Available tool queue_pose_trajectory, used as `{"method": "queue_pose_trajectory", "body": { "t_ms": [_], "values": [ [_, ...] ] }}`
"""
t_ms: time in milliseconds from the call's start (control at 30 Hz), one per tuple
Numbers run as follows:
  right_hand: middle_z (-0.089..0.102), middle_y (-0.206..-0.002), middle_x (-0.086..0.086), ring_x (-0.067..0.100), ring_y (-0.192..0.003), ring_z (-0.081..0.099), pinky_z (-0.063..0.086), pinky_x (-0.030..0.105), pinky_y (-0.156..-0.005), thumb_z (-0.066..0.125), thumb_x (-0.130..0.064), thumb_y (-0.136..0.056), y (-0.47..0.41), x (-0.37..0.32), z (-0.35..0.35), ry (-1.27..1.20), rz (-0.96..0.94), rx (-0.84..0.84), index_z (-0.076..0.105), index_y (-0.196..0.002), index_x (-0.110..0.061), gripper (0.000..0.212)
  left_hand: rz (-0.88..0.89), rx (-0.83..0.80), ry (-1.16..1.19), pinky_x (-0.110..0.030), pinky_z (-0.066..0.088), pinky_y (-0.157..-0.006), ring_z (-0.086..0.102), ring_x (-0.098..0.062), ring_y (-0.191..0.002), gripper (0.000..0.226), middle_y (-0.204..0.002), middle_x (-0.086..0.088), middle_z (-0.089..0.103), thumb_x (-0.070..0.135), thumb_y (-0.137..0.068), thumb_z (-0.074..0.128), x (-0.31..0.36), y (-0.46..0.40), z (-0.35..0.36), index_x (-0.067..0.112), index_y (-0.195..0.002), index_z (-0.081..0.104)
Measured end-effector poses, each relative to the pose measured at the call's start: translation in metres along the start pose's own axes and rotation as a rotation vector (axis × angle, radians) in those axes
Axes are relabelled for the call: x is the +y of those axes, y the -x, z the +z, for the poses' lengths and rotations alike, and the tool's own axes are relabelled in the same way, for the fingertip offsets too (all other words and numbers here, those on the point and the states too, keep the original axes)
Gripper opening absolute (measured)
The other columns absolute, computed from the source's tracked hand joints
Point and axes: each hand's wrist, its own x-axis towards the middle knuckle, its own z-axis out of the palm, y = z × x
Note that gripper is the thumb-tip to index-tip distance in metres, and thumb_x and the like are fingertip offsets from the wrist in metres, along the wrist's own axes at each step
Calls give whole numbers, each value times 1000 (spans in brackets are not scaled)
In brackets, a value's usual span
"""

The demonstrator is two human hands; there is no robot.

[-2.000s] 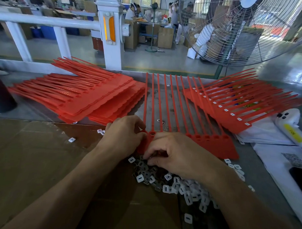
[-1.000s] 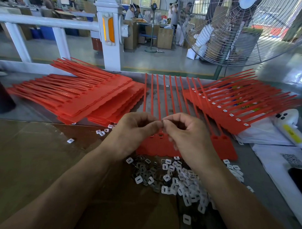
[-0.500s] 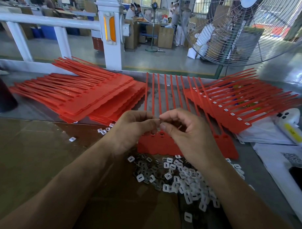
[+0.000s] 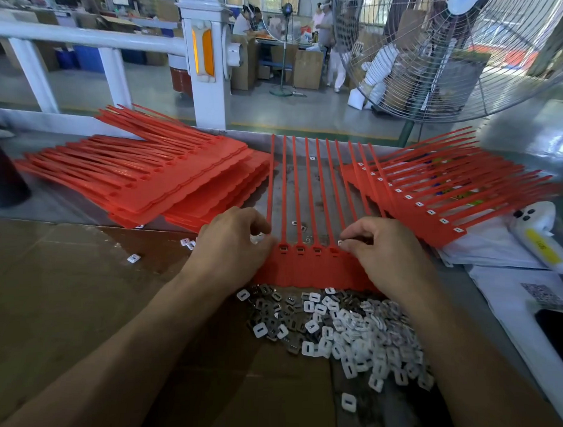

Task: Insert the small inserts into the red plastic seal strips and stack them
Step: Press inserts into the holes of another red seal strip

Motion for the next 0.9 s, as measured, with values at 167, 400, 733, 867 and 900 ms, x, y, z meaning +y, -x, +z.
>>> {"method": "queue_pose_trajectory", "body": {
  "t_ms": [167,400,733,867,900],
  "values": [
    [66,-88,-24,-11,-84,58,38,10,-67,77,-25,-92,1,0,4,32,-12,-62,74,-88,-37,13,-13,-40,-82,-47,47,-100,56,-12,-102,24,-107,12,60,43,-89,73,3,3,-2,30,-109,69],
    [69,-89,-22,-5,-88,62,50,22,-77,79,-22,-90,1,-1,6,37,-14,-96,76,-86,-38,17,-30,-84,-70,-47,48,-100,57,-10,-97,30,-93,19,55,45,-87,75,3,3,-2,31,-113,67],
    [61,-86,-28,-15,-82,55,36,6,-70,73,-23,-95,-2,5,5,16,-34,-54,81,-99,-33,14,-15,-73,-55,-47,46,-102,56,-8,-95,28,-94,18,57,44,-86,76,-1,0,0,32,-110,67],
    [64,-89,-30,-16,-84,57,35,5,-71,72,-24,-96,0,1,3,13,-66,-43,80,-96,-34,13,-17,-79,-58,-46,47,-102,56,-8,-96,29,-94,19,57,45,-86,76,-2,0,1,33,-111,67],
    [65,-88,-32,-16,-86,59,37,4,-70,73,-25,-95,2,-2,2,6,-96,-52,79,-95,-35,12,-17,-82,-59,-46,47,-102,57,-8,-96,29,-95,19,57,44,-86,76,-2,0,1,33,-111,67]
  ]
}}
